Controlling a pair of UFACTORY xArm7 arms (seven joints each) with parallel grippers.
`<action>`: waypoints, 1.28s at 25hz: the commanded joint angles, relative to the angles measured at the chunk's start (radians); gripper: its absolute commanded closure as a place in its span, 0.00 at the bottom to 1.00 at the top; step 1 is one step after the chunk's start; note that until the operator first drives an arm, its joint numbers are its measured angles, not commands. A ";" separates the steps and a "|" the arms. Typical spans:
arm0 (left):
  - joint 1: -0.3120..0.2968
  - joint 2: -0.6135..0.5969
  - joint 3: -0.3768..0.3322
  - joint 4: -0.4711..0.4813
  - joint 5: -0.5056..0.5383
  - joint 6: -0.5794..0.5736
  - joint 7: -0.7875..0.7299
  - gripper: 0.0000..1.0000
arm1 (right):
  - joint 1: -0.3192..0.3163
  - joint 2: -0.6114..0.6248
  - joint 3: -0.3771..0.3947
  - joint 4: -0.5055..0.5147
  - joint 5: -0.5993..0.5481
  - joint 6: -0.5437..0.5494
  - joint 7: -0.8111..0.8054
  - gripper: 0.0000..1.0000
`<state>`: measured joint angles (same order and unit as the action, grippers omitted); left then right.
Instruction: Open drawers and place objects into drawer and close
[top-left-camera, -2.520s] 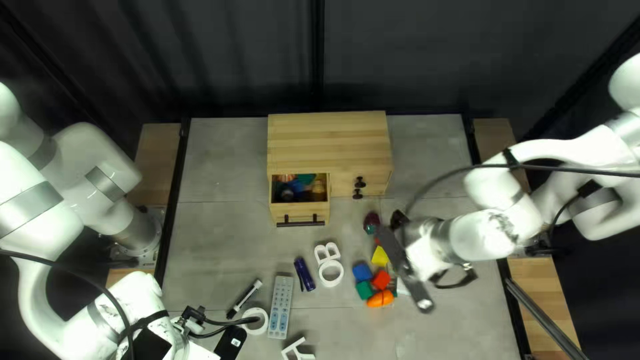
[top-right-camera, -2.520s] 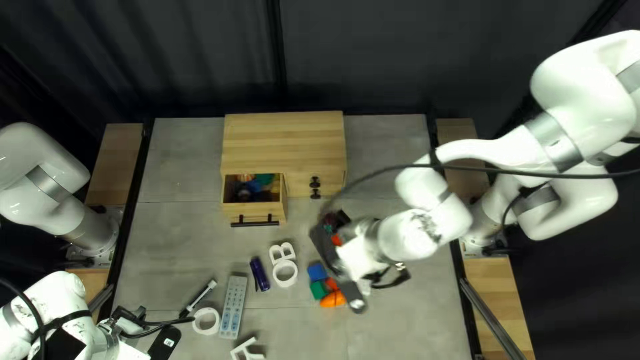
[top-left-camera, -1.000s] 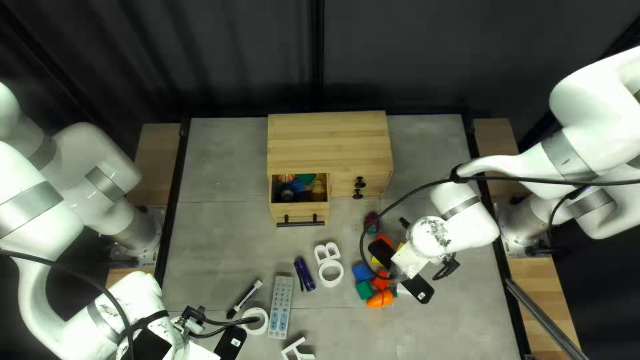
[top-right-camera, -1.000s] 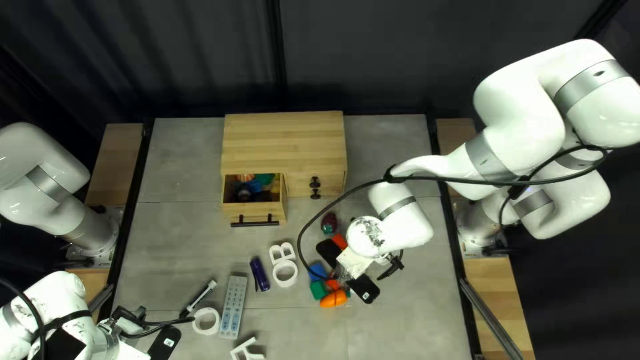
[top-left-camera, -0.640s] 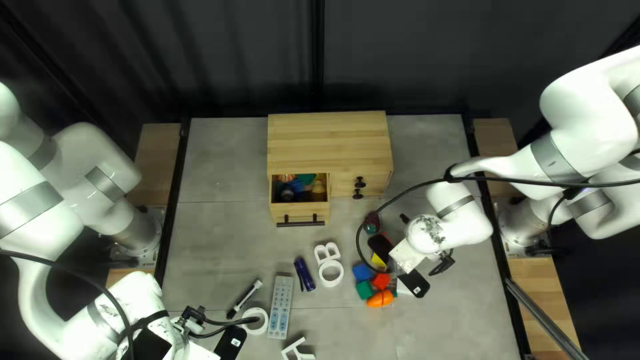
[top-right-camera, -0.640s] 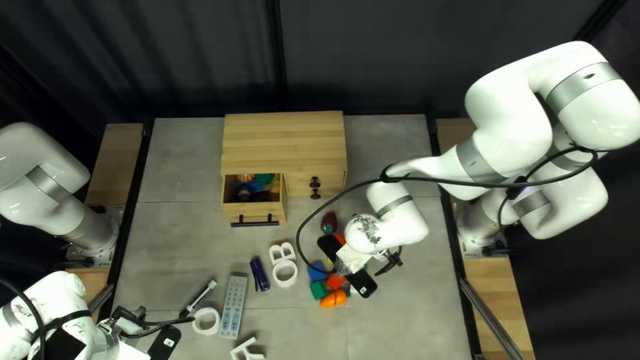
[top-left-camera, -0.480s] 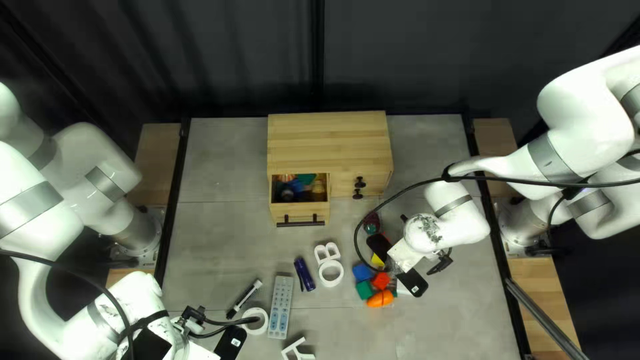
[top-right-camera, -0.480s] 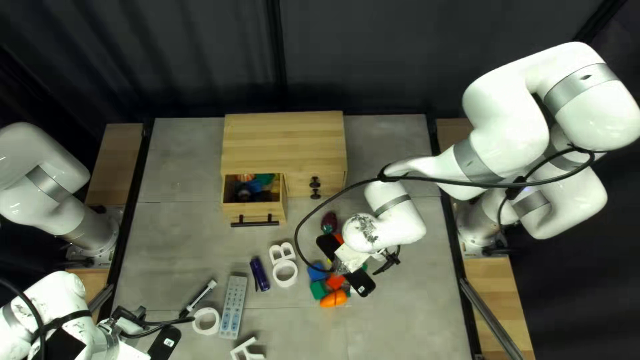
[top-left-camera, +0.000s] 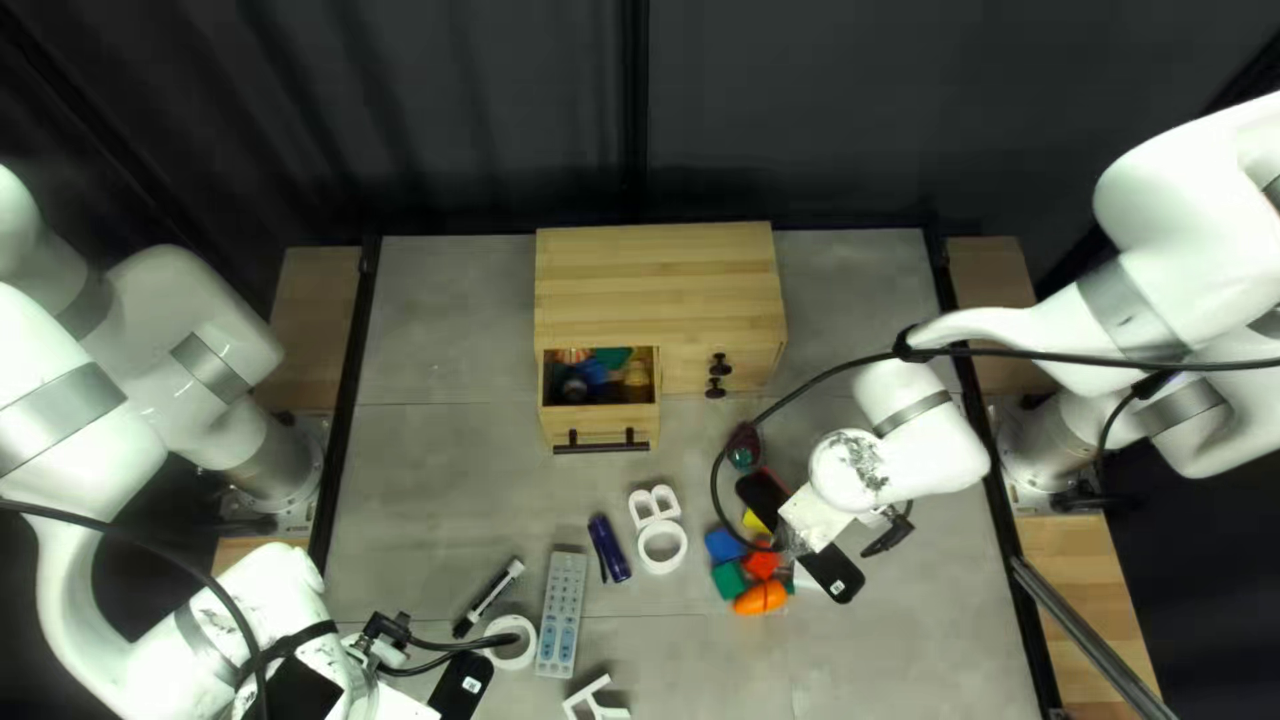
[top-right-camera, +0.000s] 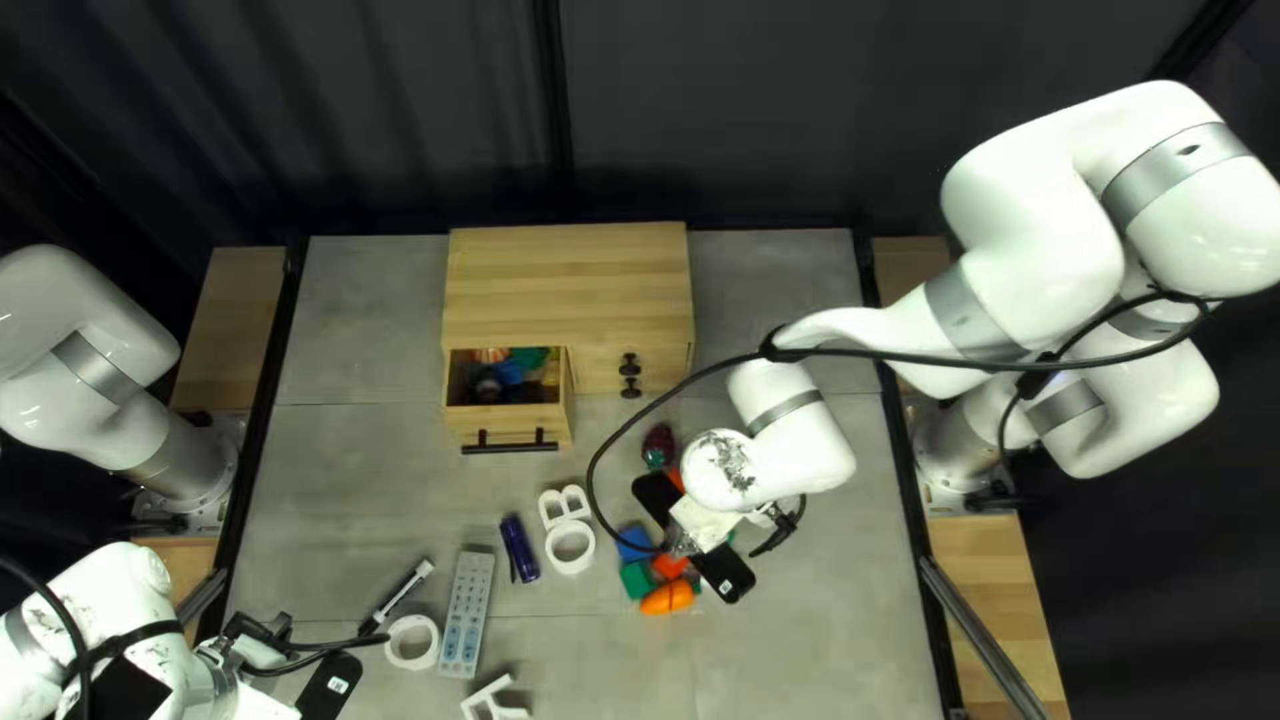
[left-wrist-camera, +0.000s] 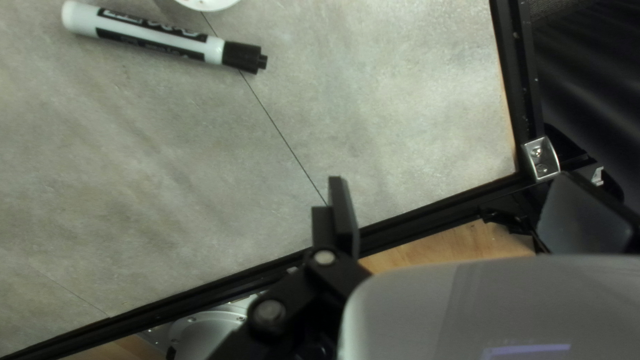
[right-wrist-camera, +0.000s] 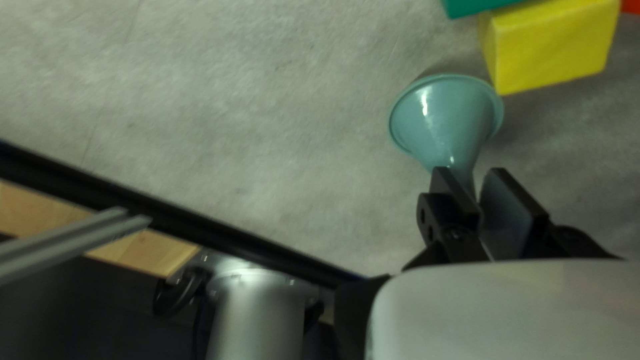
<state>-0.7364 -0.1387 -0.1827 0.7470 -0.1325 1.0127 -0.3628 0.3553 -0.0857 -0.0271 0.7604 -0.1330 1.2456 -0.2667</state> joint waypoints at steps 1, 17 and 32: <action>0.000 0.000 0.000 0.000 0.000 0.000 0.000 0.00 | 0.012 -0.025 0.021 0.108 -0.015 0.123 0.031 0.97; 0.000 0.000 0.000 0.000 0.000 0.000 0.000 0.00 | -0.046 0.164 -0.027 0.654 -0.247 0.182 0.149 0.98; 0.000 0.000 0.000 0.000 0.000 0.000 0.000 0.00 | -0.108 0.220 -0.088 0.545 -0.386 -0.181 0.158 0.99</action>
<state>-0.7364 -0.1387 -0.1827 0.7470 -0.1325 1.0127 -0.3628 0.2568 0.1276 -0.1063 1.3044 -0.5085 1.0801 -0.1014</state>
